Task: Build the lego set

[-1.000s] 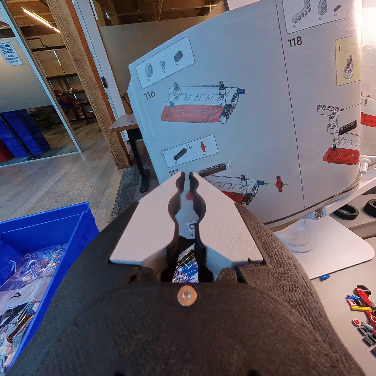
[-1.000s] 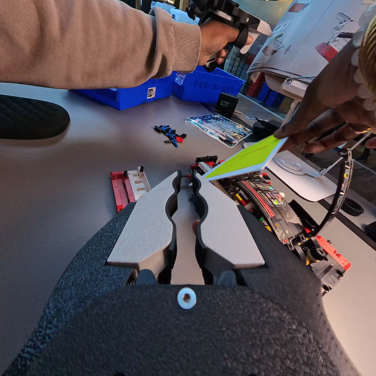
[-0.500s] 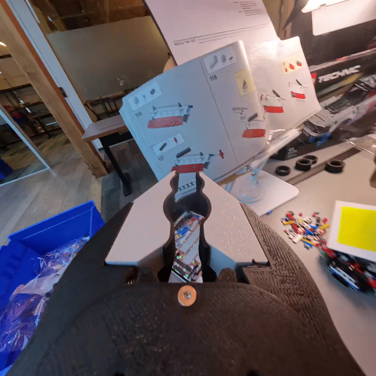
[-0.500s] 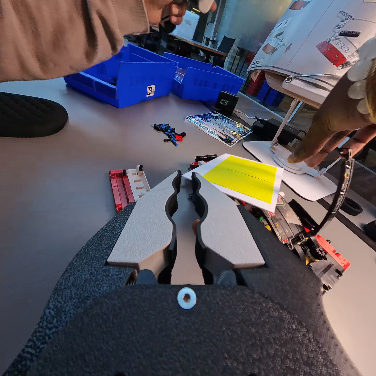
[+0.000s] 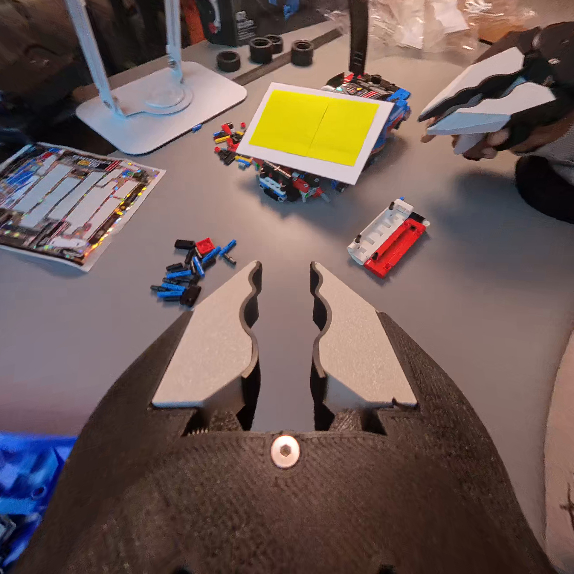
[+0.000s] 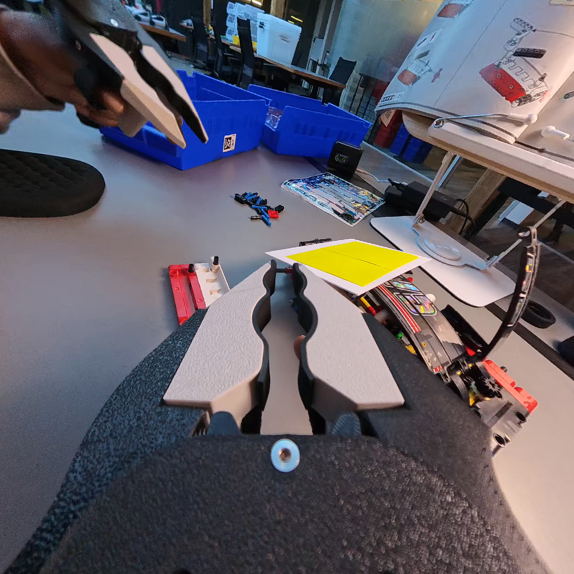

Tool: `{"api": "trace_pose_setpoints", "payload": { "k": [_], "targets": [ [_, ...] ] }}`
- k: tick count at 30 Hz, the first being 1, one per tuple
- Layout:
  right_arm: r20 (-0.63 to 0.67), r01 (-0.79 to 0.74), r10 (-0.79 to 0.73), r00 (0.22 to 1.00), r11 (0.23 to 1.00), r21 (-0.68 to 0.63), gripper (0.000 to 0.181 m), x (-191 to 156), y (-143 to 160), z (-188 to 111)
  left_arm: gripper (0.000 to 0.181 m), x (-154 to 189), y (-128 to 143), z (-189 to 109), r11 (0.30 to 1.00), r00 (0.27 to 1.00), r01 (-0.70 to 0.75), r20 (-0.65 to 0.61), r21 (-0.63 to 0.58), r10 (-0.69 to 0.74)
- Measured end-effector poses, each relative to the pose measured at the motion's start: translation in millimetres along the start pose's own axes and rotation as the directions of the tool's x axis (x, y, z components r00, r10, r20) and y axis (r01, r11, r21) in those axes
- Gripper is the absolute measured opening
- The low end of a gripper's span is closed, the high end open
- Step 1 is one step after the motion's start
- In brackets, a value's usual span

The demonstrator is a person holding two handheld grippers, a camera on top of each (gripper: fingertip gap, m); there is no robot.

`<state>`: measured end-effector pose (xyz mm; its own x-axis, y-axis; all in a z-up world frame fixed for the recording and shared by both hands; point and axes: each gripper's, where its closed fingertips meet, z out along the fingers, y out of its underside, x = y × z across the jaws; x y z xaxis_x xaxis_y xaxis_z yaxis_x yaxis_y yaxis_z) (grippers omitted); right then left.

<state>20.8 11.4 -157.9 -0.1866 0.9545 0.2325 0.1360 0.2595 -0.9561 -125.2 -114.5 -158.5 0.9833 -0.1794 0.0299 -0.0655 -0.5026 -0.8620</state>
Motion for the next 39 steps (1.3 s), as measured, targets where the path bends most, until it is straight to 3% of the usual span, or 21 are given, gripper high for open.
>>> {"api": "trace_pose_setpoints", "payload": {
  "k": [6, 12, 16, 21, 24, 27, 30, 34, 39],
  "targets": [
    [0.002, -0.020, 0.020, 1.000, 1.000, 0.004, 0.008, -1, 0, 2, 0.038, -19, 52, -21, 0.999, 0.945, 0.033, 0.326, -0.008, -0.028],
    [0.010, -0.024, 0.024, 1.000, 1.000, 0.006, 0.008, -3, -2, 3, 0.043, -74, 62, -105, 0.998, 0.842, 0.034, 0.539, -0.058, 0.003],
    [0.001, -0.041, 0.041, 0.999, 0.999, 0.017, 0.008, 1, -4, 2, 0.043, -129, 85, -155, 0.957, 0.792, 0.194, 0.610, -0.217, -0.023],
    [-0.004, -0.043, 0.043, 0.999, 0.999, 0.019, 0.008, 2, -4, 1, 0.028, -171, 98, -164, 0.874, 0.841, 0.267, 0.541, -0.406, -0.005],
    [-0.007, -0.034, 0.034, 0.999, 0.999, 0.011, 0.008, 2, -3, 1, 0.031, -179, 128, -154, 0.740, 0.895, 0.297, 0.447, -0.603, 0.004],
    [-0.008, -0.037, 0.037, 0.999, 0.999, 0.007, 0.008, 3, -2, 1, 0.027, -199, 152, -155, 0.620, 0.903, 0.301, 0.425, -0.725, 0.058],
    [-0.008, -0.045, 0.045, 0.999, 0.999, 0.000, 0.008, 3, 1, 2, 0.027, -224, 164, -168, 0.517, 0.902, 0.305, 0.418, -0.799, 0.113],
    [-0.005, -0.049, 0.049, 0.999, 0.999, -0.012, 0.008, 3, 4, 4, 0.032, -250, 176, -184, 0.381, 0.932, 0.223, 0.311, -0.897, 0.186],
    [-0.016, -0.040, 0.039, 0.999, 0.999, -0.021, 0.007, 4, 5, 3, 0.033, -248, 189, -174, 0.327, 0.963, 0.234, 0.263, -0.916, 0.048]
  ]
}}
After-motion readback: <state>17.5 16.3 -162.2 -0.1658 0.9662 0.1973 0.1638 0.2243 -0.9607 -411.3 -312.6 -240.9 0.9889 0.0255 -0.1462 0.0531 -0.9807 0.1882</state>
